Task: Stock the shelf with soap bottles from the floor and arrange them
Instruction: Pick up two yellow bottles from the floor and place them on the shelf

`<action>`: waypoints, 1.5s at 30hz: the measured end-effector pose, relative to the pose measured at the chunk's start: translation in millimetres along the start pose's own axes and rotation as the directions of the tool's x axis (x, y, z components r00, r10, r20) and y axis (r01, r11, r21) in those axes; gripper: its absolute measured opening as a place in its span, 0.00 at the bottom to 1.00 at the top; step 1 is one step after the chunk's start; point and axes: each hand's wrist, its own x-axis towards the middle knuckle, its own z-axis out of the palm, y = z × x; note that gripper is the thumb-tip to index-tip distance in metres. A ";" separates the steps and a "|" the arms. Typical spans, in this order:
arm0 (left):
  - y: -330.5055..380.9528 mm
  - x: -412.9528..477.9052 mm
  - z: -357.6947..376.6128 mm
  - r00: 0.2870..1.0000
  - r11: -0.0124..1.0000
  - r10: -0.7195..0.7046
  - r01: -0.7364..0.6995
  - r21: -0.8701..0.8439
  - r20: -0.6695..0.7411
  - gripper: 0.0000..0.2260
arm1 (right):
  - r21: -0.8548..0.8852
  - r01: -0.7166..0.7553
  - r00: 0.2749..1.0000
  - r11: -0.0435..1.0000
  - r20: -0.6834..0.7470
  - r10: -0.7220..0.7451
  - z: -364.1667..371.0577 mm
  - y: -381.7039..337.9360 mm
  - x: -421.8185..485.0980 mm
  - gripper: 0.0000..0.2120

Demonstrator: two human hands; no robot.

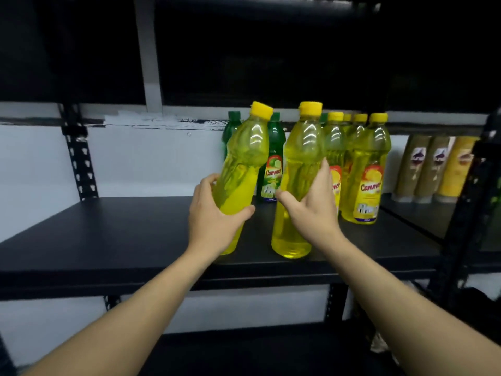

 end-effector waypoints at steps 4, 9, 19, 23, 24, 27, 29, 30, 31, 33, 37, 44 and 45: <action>-20.3 14.4 14.8 0.996 0.995 -0.092 0.092 -0.046 0.007 0.34 | -0.065 0.008 0.998 0.998 -0.069 -0.012 27.1 20.7 10.9 0.48; -34.9 25.2 22.5 0.987 0.990 -0.142 0.143 -0.008 0.070 0.42 | -0.113 -0.041 0.997 0.993 -0.069 0.034 47.4 39.6 12.2 0.54; -54.6 29.1 28.5 0.984 0.979 -0.167 0.157 0.130 0.065 0.52 | -0.194 -0.142 0.985 0.971 -0.126 0.119 47.5 62.1 13.5 0.53; -52.2 28.9 27.8 0.981 0.977 -0.181 0.171 0.129 0.068 0.49 | -0.114 -0.141 0.986 0.983 -0.105 0.129 44.3 62.3 12.9 0.48; -51.3 28.9 26.7 0.980 0.977 -0.188 0.180 0.113 0.063 0.48 | -0.058 -0.150 0.986 0.987 -0.082 0.145 43.7 61.6 11.9 0.47; -50.1 28.5 23.2 0.973 0.975 -0.221 0.218 0.041 0.067 0.43 | 0.062 -0.214 0.976 0.975 -0.022 0.216 42.9 61.1 12.2 0.41; -52.2 29.6 22.1 0.965 0.966 -0.253 0.255 -0.026 0.070 0.37 | 0.048 -0.206 0.978 0.977 -0.026 0.207 42.7 60.4 13.3 0.39; -53.0 30.4 21.9 0.958 0.957 -0.276 0.281 -0.066 0.070 0.34 | 0.016 -0.197 0.979 0.980 -0.044 0.198 42.3 59.9 13.5 0.40; -54.5 31.5 21.9 0.951 0.946 -0.300 0.307 -0.105 0.071 0.32 | -0.010 -0.194 0.979 0.981 -0.064 0.193 42.3 60.1 13.7 0.41; -57.2 32.9 21.8 0.939 0.924 -0.335 0.344 -0.165 0.079 0.31 | -0.007 -0.200 0.976 0.980 -0.087 0.199 43.0 63.1 14.2 0.43; -57.4 30.1 21.0 0.937 0.927 -0.334 0.346 -0.148 0.100 0.35 | 0.083 -0.213 0.973 0.974 -0.072 0.219 43.5 69.3 14.7 0.41; -56.6 29.1 17.8 0.950 0.942 -0.301 0.310 -0.127 0.086 0.27 | 0.272 -0.322 0.947 0.907 0.102 0.305 44.8 73.3 17.3 0.46; -56.5 29.5 17.9 0.943 0.931 -0.312 0.328 -0.159 0.116 0.27 | 0.263 -0.322 0.946 0.909 0.110 0.304 44.9 73.1 17.0 0.47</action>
